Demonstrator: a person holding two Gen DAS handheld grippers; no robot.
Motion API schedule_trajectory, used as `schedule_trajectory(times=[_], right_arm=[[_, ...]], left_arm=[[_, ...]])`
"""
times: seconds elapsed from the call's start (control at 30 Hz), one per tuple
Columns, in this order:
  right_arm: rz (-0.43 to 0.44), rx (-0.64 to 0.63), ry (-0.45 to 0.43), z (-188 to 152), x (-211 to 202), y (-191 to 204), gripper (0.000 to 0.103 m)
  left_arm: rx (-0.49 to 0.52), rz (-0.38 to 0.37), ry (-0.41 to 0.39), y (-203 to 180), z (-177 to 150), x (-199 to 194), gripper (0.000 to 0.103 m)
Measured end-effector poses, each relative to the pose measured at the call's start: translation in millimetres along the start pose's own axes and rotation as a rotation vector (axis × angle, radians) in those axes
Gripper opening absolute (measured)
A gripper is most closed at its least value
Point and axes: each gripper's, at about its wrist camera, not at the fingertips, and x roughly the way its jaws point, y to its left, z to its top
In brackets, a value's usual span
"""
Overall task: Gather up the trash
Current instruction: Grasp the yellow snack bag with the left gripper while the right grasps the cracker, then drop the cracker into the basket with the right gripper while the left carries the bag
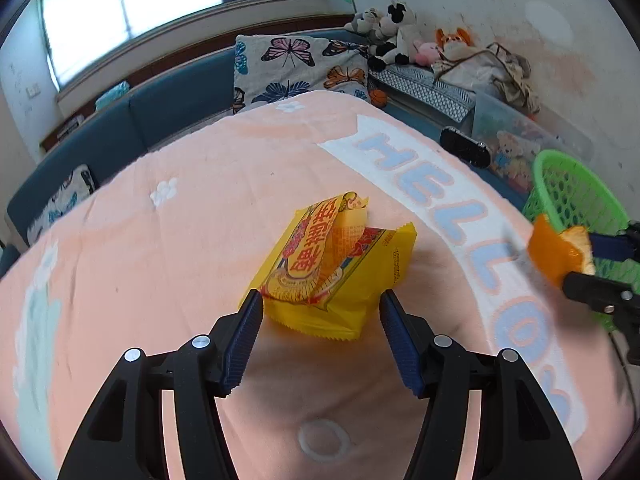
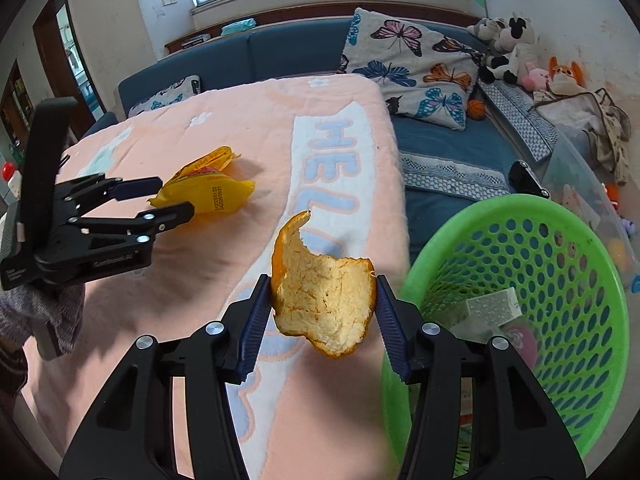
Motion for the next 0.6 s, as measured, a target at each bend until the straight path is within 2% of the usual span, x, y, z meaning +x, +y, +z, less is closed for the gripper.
schedule_trajectory(times=[0.17, 0.33, 0.5, 0.6], right_arm=[[0.0, 0.003, -0.001, -1.1, -1.4, -1.8, 0.052], [0.001, 0.004, -0.007, -4.0, -6.3, -2.6, 0.052], [0.002, 0.012, -0.016, -9.3, -14.4, -4.7, 0.052], [0.001, 0.021, -0.024, -12.8, -21.5, -7.1, 0.052]], left_arm=[[0.013, 0.023, 0.002, -0.8, 1.0, 5.6, 0.049], [0.002, 0.039, -0.018, -1.2, -2.7, -1.3, 0.03], [-0.005, 0.052, -0.041, -3.2, -6.5, -16.7, 0.021], [-0.025, 0.034, -0.05, -4.3, -10.3, -29.1, 0.018]])
